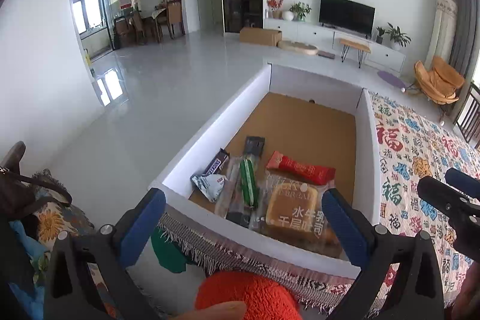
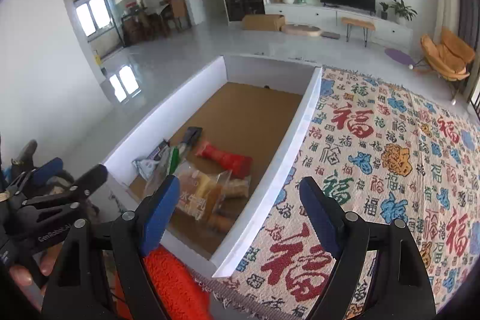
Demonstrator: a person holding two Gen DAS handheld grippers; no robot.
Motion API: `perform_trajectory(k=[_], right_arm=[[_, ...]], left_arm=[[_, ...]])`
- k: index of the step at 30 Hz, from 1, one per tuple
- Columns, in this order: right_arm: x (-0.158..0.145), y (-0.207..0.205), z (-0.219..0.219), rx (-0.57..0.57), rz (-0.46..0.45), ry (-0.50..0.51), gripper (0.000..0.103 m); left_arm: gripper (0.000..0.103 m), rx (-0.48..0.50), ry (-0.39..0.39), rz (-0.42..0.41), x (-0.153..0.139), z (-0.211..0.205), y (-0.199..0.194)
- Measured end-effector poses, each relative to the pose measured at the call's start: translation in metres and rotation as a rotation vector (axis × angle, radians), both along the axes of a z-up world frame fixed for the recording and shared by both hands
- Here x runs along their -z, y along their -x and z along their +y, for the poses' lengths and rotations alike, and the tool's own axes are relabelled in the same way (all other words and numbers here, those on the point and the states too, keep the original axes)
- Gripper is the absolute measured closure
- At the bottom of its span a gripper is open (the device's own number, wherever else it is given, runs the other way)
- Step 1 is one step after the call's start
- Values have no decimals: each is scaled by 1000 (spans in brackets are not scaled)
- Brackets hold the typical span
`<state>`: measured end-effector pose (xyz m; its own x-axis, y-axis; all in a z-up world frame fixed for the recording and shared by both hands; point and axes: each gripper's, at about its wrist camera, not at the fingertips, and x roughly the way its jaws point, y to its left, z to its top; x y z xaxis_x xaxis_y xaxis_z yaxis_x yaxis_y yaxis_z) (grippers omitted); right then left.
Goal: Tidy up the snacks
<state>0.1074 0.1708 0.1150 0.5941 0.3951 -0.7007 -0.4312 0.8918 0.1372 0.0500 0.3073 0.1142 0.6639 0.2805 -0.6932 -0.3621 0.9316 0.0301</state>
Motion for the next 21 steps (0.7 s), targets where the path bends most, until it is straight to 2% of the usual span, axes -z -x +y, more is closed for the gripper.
perform_trajectory(k=[3, 8, 16, 21], right_arm=[[-1, 4, 3, -7, -6, 15, 18], [-5, 11, 8, -12, -38, 48, 18], [-6, 14, 13, -21, -52, 83, 18], [-4, 13, 20, -25, -56, 103, 18]], left_arm=[[0, -1, -16, 6, -1, -1, 1], [0, 3, 18, 13, -1, 4, 4], [0, -28, -83, 22, 1, -3, 10], [0, -36, -65, 23, 3, 5, 11]])
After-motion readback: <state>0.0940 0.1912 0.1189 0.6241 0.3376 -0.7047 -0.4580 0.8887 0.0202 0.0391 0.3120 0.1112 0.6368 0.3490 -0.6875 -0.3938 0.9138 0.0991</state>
